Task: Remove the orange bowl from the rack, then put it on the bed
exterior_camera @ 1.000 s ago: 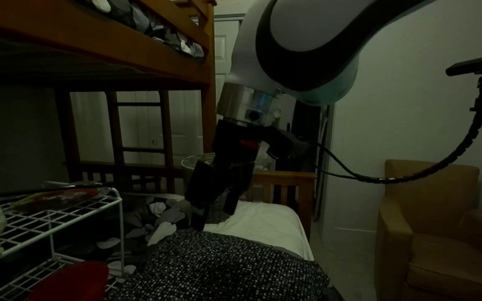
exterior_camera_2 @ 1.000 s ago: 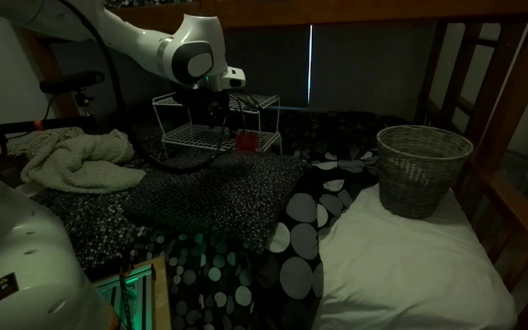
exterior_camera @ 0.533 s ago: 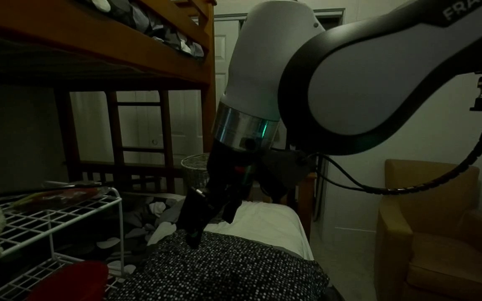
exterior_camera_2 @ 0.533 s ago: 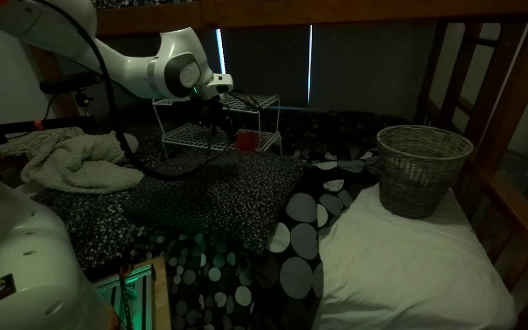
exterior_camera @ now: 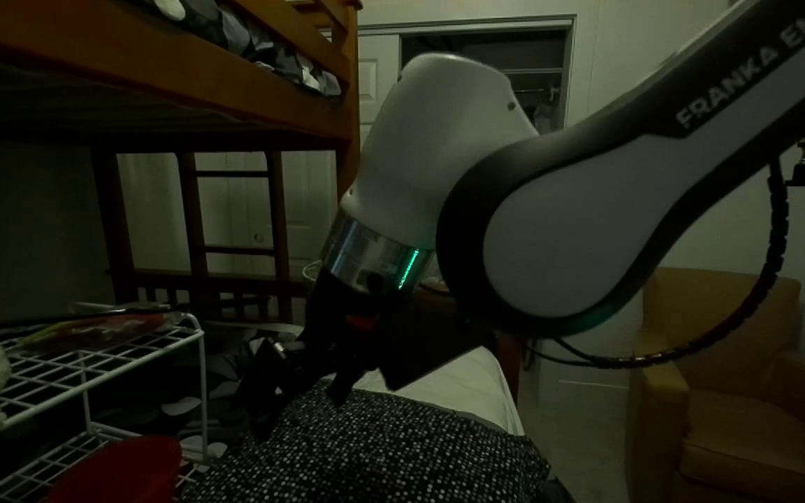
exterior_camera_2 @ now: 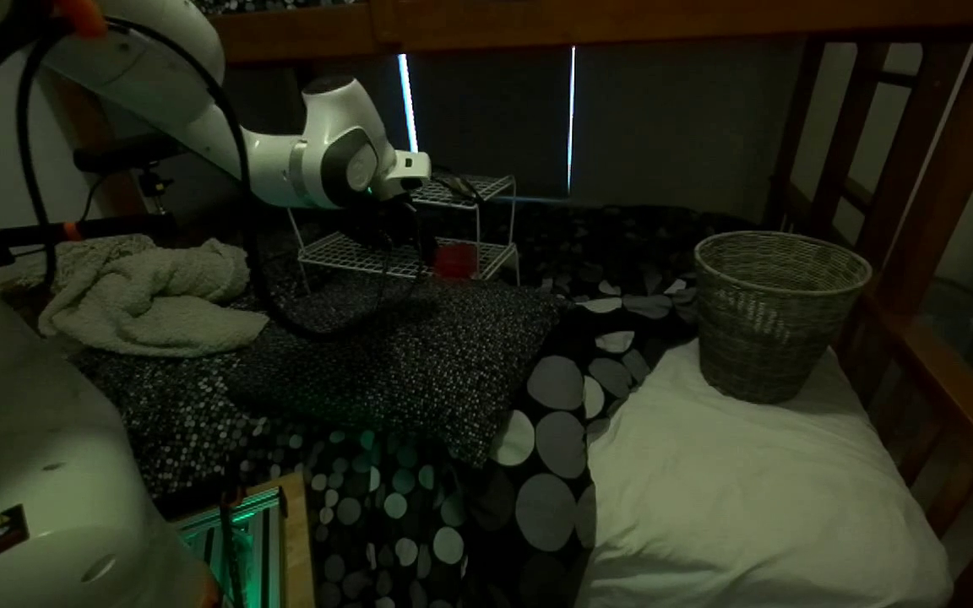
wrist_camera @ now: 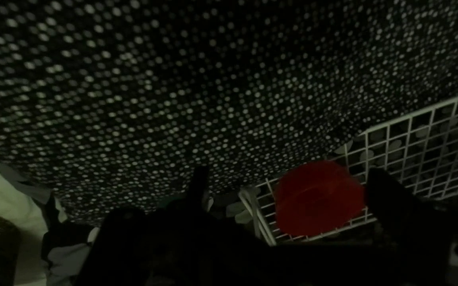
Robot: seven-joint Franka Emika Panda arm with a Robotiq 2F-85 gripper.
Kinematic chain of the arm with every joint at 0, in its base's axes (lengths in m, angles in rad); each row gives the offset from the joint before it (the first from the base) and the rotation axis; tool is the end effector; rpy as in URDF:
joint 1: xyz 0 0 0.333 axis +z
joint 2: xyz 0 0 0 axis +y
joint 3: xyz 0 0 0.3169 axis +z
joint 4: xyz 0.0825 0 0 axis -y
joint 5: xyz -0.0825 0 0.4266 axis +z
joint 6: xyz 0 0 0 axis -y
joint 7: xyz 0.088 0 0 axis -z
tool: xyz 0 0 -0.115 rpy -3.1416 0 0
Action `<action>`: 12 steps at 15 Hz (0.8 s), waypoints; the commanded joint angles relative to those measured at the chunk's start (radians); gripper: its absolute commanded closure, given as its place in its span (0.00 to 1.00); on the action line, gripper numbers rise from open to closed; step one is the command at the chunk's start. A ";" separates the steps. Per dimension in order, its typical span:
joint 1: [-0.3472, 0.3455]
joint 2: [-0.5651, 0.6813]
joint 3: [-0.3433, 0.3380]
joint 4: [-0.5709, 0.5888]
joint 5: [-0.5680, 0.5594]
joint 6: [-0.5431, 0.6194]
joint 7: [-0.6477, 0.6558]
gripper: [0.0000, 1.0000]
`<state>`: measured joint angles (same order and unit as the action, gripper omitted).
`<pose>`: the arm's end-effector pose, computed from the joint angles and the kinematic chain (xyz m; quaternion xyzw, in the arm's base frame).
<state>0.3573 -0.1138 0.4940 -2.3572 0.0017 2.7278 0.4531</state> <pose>0.3702 0.4246 0.3875 -0.9520 -0.1965 -0.2011 0.1209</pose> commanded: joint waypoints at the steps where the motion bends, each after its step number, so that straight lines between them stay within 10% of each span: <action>1: -0.085 0.061 0.080 0.002 -0.261 0.112 0.269 0.00; 5: -0.140 0.078 0.150 0.075 -0.609 -0.052 0.520 0.00; 10: -0.103 0.126 0.140 0.085 -0.530 -0.013 0.426 0.00; 12: -0.105 0.156 0.119 0.117 -0.701 -0.039 0.591 0.00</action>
<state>0.2526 0.0267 0.6299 -2.2623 -0.5514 2.7115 0.8955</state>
